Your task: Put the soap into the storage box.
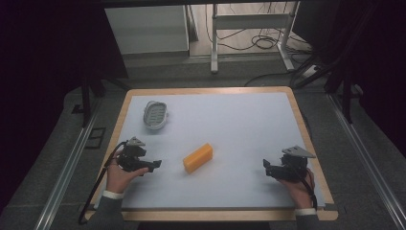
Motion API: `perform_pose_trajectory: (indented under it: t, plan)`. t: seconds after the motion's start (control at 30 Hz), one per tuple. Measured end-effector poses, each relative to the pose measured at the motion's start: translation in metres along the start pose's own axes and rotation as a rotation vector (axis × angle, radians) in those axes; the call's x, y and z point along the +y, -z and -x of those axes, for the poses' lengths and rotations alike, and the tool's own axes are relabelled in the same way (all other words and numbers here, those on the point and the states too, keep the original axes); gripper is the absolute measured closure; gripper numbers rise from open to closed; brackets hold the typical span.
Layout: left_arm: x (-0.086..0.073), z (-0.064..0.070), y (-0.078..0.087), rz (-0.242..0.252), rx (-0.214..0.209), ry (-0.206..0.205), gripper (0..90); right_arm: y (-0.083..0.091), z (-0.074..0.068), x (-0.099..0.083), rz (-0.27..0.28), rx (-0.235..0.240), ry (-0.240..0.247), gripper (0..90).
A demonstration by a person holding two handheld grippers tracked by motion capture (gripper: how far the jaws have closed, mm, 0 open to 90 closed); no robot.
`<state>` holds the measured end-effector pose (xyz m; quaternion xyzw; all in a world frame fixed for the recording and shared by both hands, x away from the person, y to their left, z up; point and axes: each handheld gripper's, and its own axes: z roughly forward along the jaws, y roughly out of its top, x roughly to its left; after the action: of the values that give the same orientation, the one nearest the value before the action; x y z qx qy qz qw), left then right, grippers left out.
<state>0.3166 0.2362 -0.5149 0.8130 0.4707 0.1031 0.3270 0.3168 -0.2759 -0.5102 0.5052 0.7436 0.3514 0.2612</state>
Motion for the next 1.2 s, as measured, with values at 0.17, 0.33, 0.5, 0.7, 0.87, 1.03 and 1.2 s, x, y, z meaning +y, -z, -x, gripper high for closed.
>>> perform_pose_trajectory:
  t: [0.17,0.33,0.5,0.7,0.87,1.03,1.2]
  plan:
    - [-0.001,0.003,0.002,-0.002,0.003,-0.007,17.6,0.003,0.008,-0.001,0.021,-0.001,-0.011,5.3]
    - [-0.002,0.005,0.004,0.0,0.011,-0.013,17.6,0.005,0.01,0.0,0.027,0.004,-0.011,6.1]
    - [-0.002,0.006,0.007,0.01,0.008,-0.017,17.6,0.008,0.01,0.001,0.035,-0.001,-0.007,6.7]
    - [-0.003,0.004,0.012,0.026,0.013,-0.003,17.6,0.009,0.012,0.001,0.035,0.008,-0.002,7.7]
    - [-0.003,0.004,0.012,0.026,0.01,-0.003,18.0,0.009,0.012,-0.001,0.029,0.011,0.001,7.9]
    - [-0.002,0.004,0.011,0.027,0.008,-0.002,18.7,0.011,0.015,-0.002,0.028,0.006,-0.005,8.0]
    - [-0.003,0.005,0.015,0.035,0.014,0.004,19.5,0.014,0.02,-0.004,0.032,0.002,-0.02,8.1]
